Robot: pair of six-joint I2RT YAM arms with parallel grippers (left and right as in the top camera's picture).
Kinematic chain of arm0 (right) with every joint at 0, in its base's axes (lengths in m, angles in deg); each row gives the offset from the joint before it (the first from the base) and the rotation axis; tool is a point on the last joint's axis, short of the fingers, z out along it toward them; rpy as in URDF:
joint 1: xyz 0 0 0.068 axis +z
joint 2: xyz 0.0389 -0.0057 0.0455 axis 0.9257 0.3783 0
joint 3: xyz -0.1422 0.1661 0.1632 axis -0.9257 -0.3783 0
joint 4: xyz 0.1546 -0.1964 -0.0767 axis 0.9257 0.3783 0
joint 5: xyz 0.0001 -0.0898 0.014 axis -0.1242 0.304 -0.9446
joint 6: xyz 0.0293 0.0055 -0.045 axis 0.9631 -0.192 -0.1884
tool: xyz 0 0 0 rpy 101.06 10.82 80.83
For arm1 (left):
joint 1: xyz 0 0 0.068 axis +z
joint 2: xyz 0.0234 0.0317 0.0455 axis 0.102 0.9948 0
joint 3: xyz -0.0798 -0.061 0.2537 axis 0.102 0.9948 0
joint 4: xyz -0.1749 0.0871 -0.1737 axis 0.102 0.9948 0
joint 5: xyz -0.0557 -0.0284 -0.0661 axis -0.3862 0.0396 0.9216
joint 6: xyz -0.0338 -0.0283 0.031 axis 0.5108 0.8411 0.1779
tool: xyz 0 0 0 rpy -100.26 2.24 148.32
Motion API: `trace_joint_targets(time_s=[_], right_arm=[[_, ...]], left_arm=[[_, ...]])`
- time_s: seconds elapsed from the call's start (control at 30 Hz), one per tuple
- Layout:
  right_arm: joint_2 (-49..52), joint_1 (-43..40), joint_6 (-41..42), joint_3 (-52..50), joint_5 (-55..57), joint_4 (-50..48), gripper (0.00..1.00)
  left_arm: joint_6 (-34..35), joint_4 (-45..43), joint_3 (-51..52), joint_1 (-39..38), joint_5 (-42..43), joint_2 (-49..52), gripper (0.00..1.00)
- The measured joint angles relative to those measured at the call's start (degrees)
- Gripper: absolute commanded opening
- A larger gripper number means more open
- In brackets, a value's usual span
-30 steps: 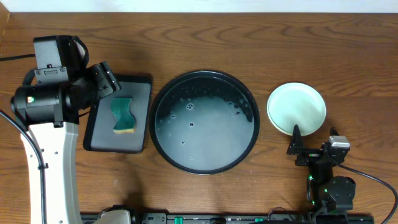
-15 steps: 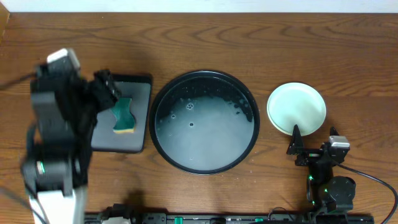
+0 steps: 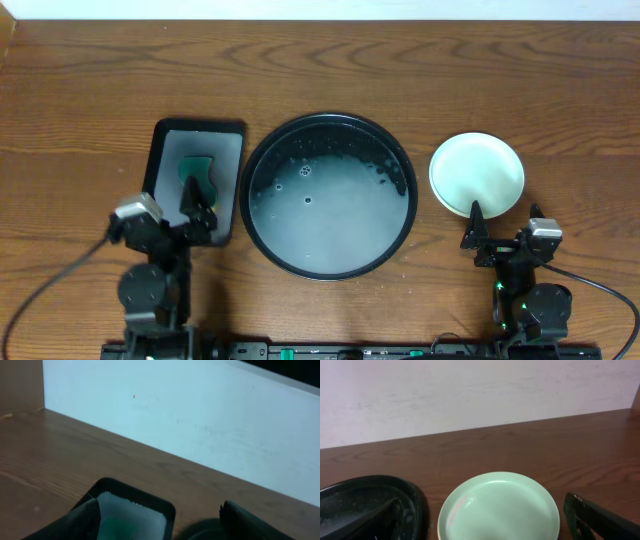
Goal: Clean dirty plates on tray and stack at the side
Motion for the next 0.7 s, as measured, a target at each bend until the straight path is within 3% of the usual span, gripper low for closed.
trace_joint_targets(time_s=[0.23,0.7], right_arm=[[-0.02,0.0,0.02,0.0,-0.09,0.02,0.99],[-0.02,0.0,0.0,0.0,-0.13,0.02,0.99]], left_arm=[[-4.31,-1.31,10.86,0.0,0.0,-10.91,0.77],[-11.69,3.91,13.81,-0.02,0.07,-14.97,0.77]])
